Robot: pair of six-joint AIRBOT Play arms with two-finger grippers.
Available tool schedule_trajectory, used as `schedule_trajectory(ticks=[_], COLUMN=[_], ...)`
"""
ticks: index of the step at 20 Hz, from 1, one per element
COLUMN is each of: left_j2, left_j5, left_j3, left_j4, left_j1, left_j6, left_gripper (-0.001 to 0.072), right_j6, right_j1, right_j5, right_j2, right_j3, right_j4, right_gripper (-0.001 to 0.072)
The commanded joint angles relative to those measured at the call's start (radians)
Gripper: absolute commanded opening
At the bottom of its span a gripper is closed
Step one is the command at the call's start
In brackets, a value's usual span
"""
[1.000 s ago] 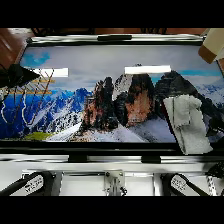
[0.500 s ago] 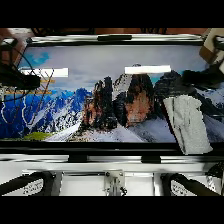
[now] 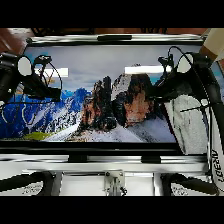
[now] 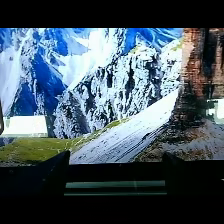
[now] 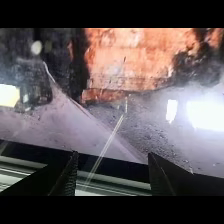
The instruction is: Fold the shirts.
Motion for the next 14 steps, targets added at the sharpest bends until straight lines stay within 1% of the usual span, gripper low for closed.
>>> schedule_trajectory(ticks=[1,14], left_j2=[-0.003,-0.003], left_j5=[0.042,0.061], left_j3=[-0.001,-0.001], left_j4=[-0.068,-0.067], left_j1=[-0.020,-0.022], left_j6=[-0.005,-0.009], left_gripper=[0.0718,0.0718], right_j6=[-0.005,-0.005], right_j1=[0.013,0.013], right_j5=[0.029,0.029], right_j2=[-0.008,-0.008], right_j3=[0.001,0.001], right_j4=[0.014,0.014], right_gripper=[0.0545,0.0545])
